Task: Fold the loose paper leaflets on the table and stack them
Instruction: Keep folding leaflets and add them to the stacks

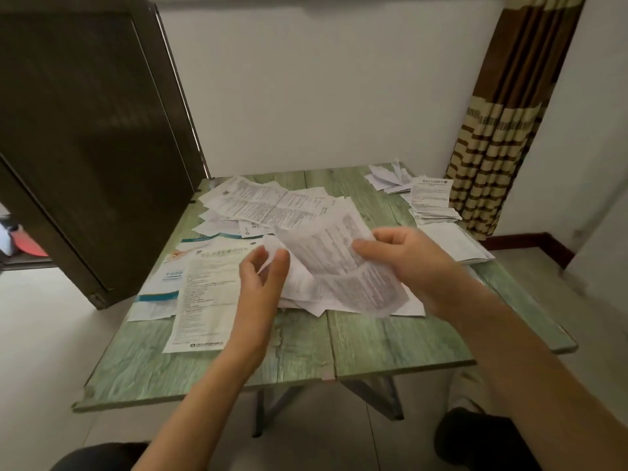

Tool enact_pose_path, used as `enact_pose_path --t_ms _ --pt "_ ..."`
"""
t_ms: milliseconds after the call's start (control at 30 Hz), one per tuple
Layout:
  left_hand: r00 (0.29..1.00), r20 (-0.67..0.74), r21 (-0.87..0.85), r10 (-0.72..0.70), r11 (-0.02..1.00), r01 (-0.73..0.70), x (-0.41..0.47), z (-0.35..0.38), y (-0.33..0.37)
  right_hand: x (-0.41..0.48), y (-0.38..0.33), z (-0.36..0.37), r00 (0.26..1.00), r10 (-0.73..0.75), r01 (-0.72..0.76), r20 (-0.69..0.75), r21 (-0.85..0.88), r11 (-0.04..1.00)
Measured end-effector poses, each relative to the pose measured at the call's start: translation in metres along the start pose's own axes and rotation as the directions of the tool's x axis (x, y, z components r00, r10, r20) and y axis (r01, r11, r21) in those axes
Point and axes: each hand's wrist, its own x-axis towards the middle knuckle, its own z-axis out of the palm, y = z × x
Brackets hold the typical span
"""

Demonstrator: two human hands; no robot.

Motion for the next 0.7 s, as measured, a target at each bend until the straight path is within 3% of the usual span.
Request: enact_pose_path --t_ms 100,233,333,434,500,534,634,700 --pt "0.948 0.312 -0.199 -0.061 0.972 0.128 0.001 -0.005 0.008 -0.002 -0.006 -0.001 0.985 0.03 -0.084 0.169 0.322 0.943" --pt "0.823 0.566 -0.382 0.049 0.9 0.209 -0.006 -0.003 0.01 0.004 0.016 0.011 0.985 0.123 -0.157 0.121 0.334 0.929" --pt "0.864 0.486 -0.356 -0.136 0.872 0.337 -0.011 0.003 0.007 0.001 0.031 0.023 0.992 0.125 -0.122 0.004 0.237 0.964" --pt "0.912 0.334 -0.346 -0.238 0.869 0.354 -0.011 0.006 -0.003 -0.004 0.038 0.03 0.966 -0.071 0.058 -0.249 -0.06 0.997" --pt "0.924 0.279 -0.345 -0.262 0.871 0.351 -0.012 0.003 -0.005 -0.005 0.045 0.03 0.928 -0.156 0.07 -0.337 -0.255 0.964" --pt "0.926 0.266 -0.345 -0.267 0.871 0.35 -0.013 0.002 -0.003 -0.006 0.046 0.03 0.942 -0.113 0.03 -0.315 -0.257 0.966" --pt "0.926 0.264 -0.322 -0.271 0.88 0.35 -0.016 0.001 0.001 -0.008 0.044 0.026 0.982 0.155 -0.153 -0.111 0.031 0.988" --pt "0.925 0.267 -0.29 -0.269 0.893 0.344 -0.017 0.002 0.002 -0.01 0.044 0.025 0.978 0.199 -0.19 -0.06 0.135 0.972"
